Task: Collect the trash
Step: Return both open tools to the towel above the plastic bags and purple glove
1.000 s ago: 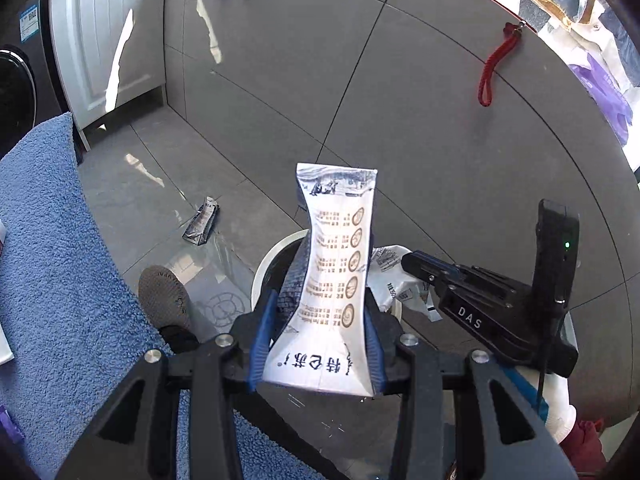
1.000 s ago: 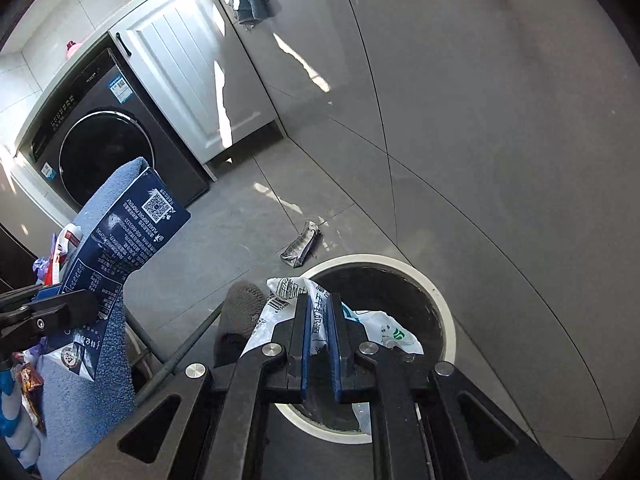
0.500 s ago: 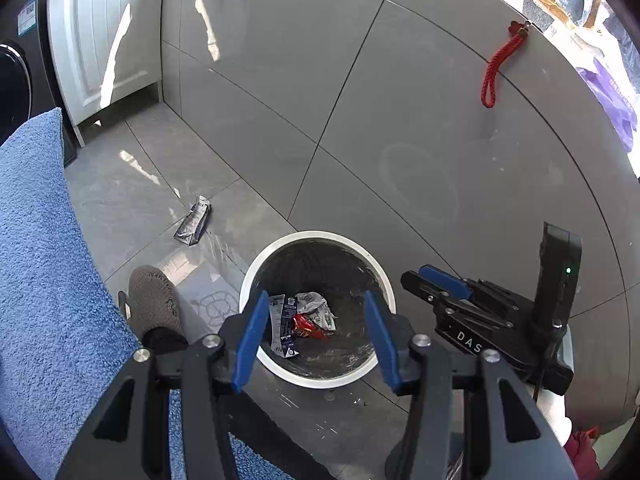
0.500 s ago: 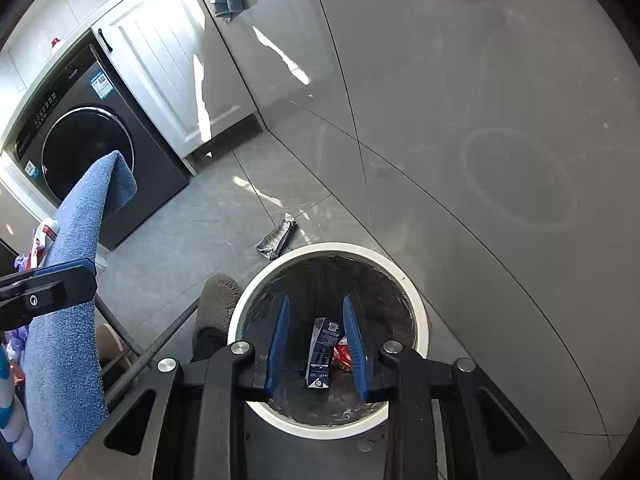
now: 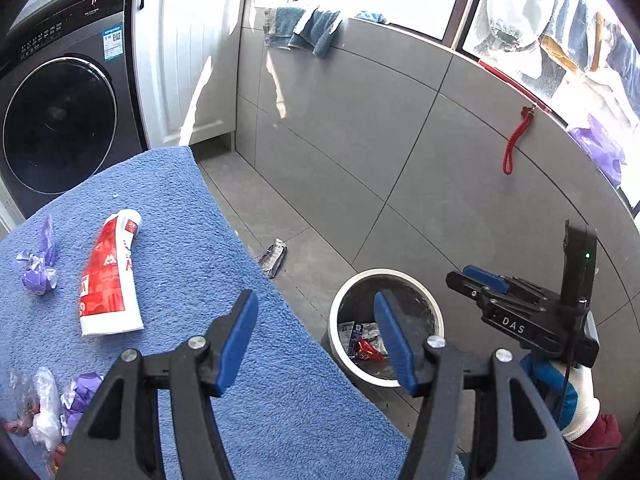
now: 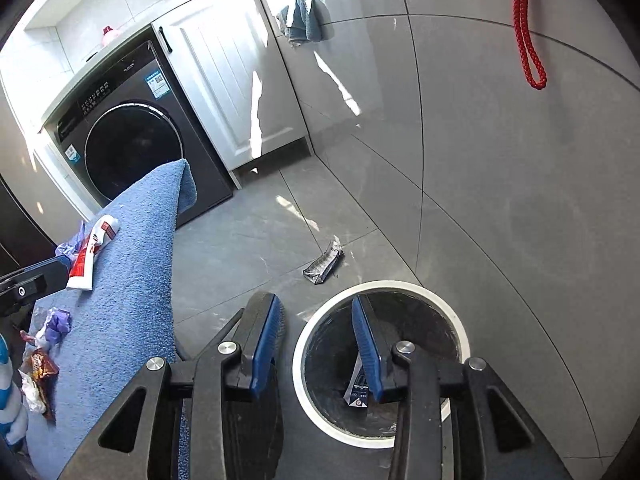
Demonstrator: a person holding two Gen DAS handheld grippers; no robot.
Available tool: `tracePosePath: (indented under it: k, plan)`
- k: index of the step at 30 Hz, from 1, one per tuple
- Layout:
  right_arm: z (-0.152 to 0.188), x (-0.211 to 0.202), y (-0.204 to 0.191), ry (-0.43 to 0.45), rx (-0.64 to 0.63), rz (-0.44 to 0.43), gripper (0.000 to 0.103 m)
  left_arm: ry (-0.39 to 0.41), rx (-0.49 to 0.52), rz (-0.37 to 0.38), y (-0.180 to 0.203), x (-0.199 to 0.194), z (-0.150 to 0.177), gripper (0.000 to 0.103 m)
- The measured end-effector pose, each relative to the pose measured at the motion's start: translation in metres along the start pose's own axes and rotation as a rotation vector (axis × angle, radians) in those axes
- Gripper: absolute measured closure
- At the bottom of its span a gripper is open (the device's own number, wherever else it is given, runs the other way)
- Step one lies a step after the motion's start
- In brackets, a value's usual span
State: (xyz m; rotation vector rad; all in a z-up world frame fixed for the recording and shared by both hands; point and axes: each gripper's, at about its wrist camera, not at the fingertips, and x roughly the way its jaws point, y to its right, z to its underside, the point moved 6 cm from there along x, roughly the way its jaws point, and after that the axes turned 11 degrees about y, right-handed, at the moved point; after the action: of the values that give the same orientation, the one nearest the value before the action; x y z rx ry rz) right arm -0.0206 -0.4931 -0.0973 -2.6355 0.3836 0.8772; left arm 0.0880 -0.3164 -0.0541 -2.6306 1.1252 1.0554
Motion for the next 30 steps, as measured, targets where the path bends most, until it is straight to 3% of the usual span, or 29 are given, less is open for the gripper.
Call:
tracePosePath:
  k: [10,19,25,30]
  plan:
    - [-0.028,-0.015,-0.077,0.060,-0.087,-0.087,0.066,0.115,-0.077,-0.136,-0.117,-0.095,0.008,0.044]
    - [-0.030,-0.015,-0.156,0.067,-0.164,-0.161,0.063,0.170,-0.192,-0.301,-0.226,-0.172,0.045,0.044]
    - [-0.019,-0.008,-0.205,0.039,-0.206,-0.221,0.063,0.155,-0.273,-0.387,-0.282,-0.196,0.085,0.044]
    - [0.000,0.003,-0.248,-0.016,-0.244,-0.289,0.063,0.108,-0.354,-0.370,-0.307,-0.190,0.117,0.044]
